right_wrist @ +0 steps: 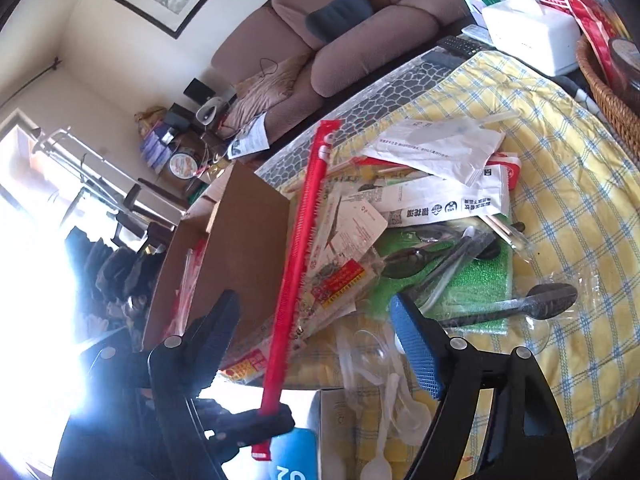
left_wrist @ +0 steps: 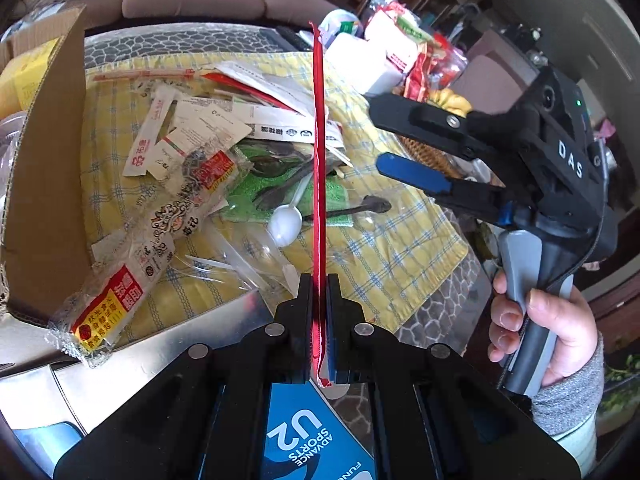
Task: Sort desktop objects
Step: 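Lift the red strip with the left gripper while the right grasps a white plastic fork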
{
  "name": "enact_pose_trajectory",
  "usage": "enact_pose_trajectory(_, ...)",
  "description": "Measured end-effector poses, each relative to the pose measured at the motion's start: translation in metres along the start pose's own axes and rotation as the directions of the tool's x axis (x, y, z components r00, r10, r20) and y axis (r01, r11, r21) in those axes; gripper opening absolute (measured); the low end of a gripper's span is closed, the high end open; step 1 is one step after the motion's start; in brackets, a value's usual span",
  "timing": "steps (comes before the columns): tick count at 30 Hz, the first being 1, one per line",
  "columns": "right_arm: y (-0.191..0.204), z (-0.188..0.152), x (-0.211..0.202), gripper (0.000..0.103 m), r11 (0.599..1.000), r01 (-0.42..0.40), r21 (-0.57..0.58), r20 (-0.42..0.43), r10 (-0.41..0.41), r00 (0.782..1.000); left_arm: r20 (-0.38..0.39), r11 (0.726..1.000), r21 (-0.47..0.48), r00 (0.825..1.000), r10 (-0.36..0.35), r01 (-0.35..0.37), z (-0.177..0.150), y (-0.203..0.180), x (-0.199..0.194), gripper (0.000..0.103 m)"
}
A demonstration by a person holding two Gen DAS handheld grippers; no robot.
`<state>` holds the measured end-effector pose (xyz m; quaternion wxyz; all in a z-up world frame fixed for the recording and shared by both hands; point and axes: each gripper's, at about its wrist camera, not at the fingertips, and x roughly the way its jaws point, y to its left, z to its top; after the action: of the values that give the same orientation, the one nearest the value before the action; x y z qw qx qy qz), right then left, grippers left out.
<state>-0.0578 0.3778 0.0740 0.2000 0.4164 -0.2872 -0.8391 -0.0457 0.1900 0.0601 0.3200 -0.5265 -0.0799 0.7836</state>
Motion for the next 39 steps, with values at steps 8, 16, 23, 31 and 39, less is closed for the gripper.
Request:
enact_pose_trajectory(8, -0.041, -0.014, 0.005, 0.080, 0.987, 0.157, 0.026, -0.062, -0.155, 0.986, 0.054, 0.999, -0.038, 0.999, -0.003, 0.006, 0.009, 0.012, -0.023, 0.005)
enact_pose_trajectory(16, -0.073, -0.038, 0.054, 0.057, 0.980, 0.118, 0.159, -0.132, -0.098, 0.986, 0.055, 0.999, -0.041, 0.998, -0.007, 0.009, 0.007, 0.016, -0.029, 0.005)
enact_pose_trajectory(23, -0.071, -0.040, 0.082, 0.043, 0.982, 0.136, 0.131, -0.154, -0.115, 0.981, 0.059, 0.998, -0.055, 0.998, -0.018, 0.021, 0.009, 0.027, -0.034, 0.005)
enact_pose_trajectory(31, -0.067, -0.041, 0.092, 0.013, 0.986, 0.151, 0.070, -0.172, -0.137, 0.976, 0.059, 0.998, -0.063, 0.998, -0.022, 0.026, 0.011, 0.033, -0.035, 0.005)
enact_pose_trajectory(39, -0.051, -0.036, 0.045, 0.012, 0.995, 0.037, 0.087, -0.110, -0.028, 0.993, 0.094, 0.996, -0.071, 0.995, -0.041, 0.048, 0.013, 0.032, -0.052, 0.005)
